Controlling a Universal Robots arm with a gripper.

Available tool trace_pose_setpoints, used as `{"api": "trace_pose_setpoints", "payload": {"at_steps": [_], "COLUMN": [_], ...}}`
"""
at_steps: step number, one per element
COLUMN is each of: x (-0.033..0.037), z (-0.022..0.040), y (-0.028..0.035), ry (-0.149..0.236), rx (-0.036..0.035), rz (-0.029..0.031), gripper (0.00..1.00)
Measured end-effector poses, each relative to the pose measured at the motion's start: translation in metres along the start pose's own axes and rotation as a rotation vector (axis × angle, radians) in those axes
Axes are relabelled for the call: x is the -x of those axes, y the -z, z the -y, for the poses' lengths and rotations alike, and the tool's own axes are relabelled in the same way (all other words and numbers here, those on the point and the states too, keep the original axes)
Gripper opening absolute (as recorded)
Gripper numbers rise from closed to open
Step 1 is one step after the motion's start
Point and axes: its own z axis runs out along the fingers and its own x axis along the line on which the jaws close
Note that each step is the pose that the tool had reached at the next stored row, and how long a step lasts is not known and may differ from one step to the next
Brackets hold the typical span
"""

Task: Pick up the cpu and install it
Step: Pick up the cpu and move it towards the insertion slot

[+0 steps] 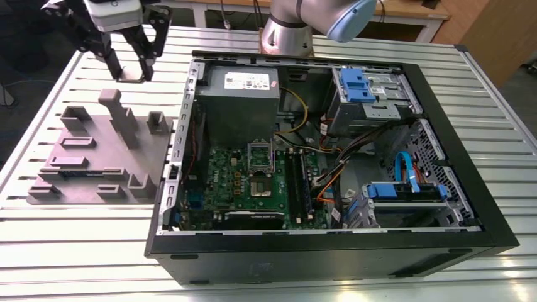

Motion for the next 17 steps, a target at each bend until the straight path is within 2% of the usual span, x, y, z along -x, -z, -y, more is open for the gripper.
{"api": "trace_pose_setpoints", "payload": {"at_steps": [17], "x": [0.0037], "z": [-0.0001], "y": [0.0001], "ry": [0.0], "rx": [0.0], "rz": [-0.0001], "gripper": [0.47]}}
